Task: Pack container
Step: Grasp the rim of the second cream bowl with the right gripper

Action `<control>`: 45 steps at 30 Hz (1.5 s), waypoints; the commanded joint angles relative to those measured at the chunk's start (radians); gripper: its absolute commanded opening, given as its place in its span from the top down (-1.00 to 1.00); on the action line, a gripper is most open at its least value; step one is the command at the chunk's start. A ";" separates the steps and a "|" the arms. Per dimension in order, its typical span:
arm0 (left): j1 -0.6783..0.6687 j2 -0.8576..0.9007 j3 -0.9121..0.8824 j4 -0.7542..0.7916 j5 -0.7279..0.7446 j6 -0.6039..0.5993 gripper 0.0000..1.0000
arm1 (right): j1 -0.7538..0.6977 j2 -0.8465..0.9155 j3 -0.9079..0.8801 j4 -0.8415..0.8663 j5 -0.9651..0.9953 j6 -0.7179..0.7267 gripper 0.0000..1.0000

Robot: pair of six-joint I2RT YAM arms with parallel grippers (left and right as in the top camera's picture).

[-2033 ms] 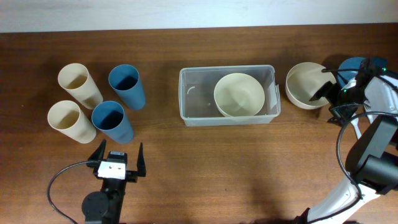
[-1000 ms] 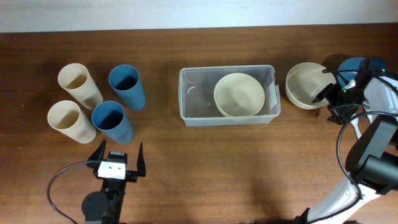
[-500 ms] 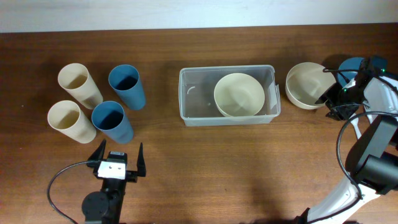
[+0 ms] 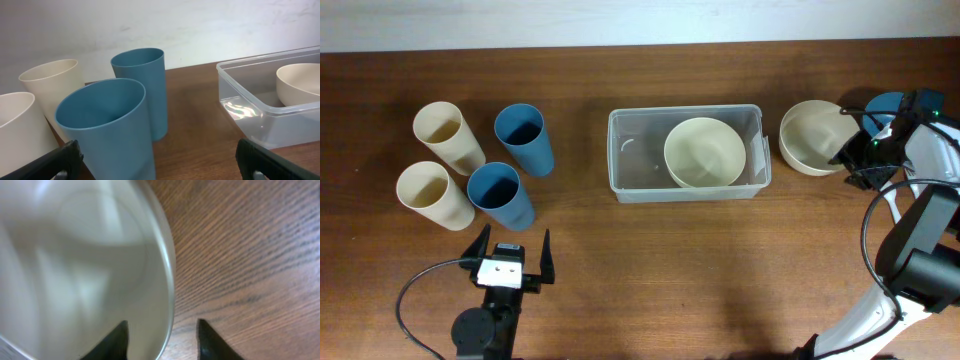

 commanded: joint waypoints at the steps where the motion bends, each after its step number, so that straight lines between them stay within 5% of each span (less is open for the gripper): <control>1: -0.003 -0.007 -0.003 -0.007 -0.003 0.016 -1.00 | 0.008 0.010 -0.010 0.003 0.006 -0.003 0.46; 5: -0.003 -0.007 -0.003 -0.007 -0.003 0.016 -1.00 | 0.018 0.010 -0.010 0.006 0.005 -0.003 0.92; 7: -0.003 -0.007 -0.003 -0.007 -0.003 0.016 -1.00 | 0.026 0.010 -0.010 0.007 0.006 -0.003 0.93; 25: -0.003 -0.007 -0.003 -0.007 -0.003 0.016 -1.00 | 0.048 -0.012 0.009 0.029 -0.067 0.042 0.93; 41: -0.003 -0.007 -0.003 -0.007 -0.003 0.016 -0.99 | 0.050 -0.064 0.409 -0.256 0.066 0.037 0.93; 45: -0.003 -0.007 -0.003 -0.007 -0.003 0.016 -1.00 | 0.049 -0.060 0.364 -0.287 0.095 0.038 0.63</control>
